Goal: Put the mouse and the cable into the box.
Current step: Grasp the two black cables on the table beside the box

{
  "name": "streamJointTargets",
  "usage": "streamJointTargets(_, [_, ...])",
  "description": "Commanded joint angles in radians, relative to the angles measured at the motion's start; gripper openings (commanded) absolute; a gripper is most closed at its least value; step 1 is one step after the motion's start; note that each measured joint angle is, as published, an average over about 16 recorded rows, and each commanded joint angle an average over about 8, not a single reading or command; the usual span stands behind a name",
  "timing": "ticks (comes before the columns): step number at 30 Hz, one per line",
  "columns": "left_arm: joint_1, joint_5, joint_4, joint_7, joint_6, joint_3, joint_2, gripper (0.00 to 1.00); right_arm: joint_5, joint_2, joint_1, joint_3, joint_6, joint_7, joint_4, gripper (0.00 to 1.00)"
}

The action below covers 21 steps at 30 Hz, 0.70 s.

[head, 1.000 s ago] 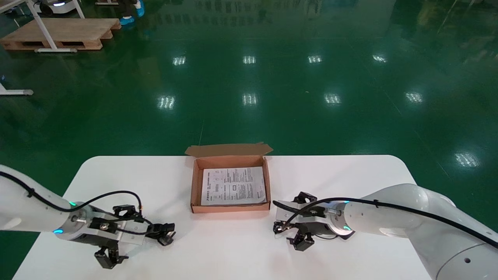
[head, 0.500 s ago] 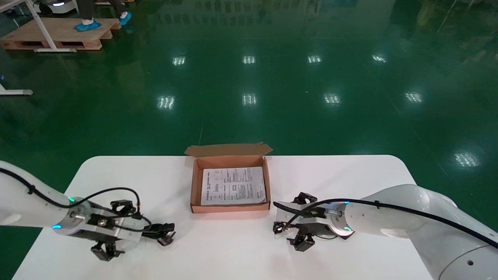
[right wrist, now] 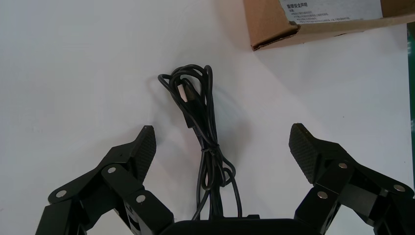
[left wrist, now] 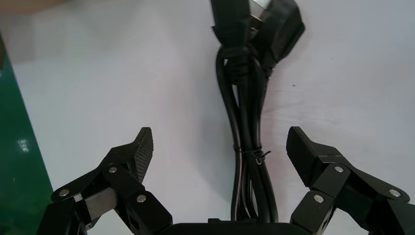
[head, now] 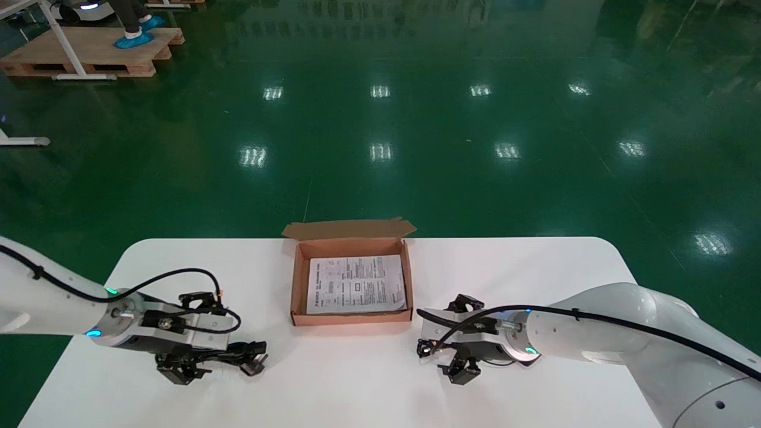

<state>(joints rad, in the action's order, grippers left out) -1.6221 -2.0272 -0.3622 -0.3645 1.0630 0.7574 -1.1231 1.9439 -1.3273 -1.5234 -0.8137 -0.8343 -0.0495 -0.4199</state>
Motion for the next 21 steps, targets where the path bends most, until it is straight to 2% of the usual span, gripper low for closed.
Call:
streamJointTargets(1, [0.002, -0.003, 0.003, -0.006, 0.003, 0.003, -0.003, 1.0, 0.0, 0.0, 0.0, -0.002, 0.0, 0.002, -0.002, 1.0])
streamJointTargets(6, [0.005, -0.016, 0.005, -0.012, 0.003, 0.012, -0.006, 1.0, 0.0, 0.001, 0.0, -0.002, -0.001, 0.003, -0.003, 1.0])
streamJointTargets(7, [0.005, -0.016, 0.005, -0.011, 0.003, 0.011, -0.006, 0.92, 0.0, 0.001, 0.0, -0.002, -0.001, 0.003, -0.003, 0.99])
streamJointTargets(9, [0.005, -0.014, 0.005, -0.01, 0.003, 0.01, -0.006, 0.67, 0.0, 0.001, 0.001, -0.002, 0.0, 0.003, -0.003, 0.81])
streamJointTargets(14, [0.005, -0.008, 0.004, -0.008, 0.003, 0.006, -0.005, 0.05, 0.0, 0.001, 0.001, -0.002, 0.0, 0.003, -0.003, 0.19])
streamJointTargets(15, [0.005, -0.007, 0.004, -0.007, 0.003, 0.006, -0.005, 0.0, 0.0, 0.001, 0.001, -0.002, 0.0, 0.003, -0.003, 0.07])
streamJointTargets(16, [0.005, -0.007, 0.004, -0.007, 0.003, 0.006, -0.004, 0.0, 0.0, 0.001, 0.001, -0.002, 0.0, 0.003, -0.003, 0.02])
streamJointTargets(21, [0.005, -0.003, 0.004, -0.006, 0.003, 0.004, -0.004, 0.0, -0.001, 0.001, 0.001, -0.002, 0.0, 0.003, -0.003, 0.0])
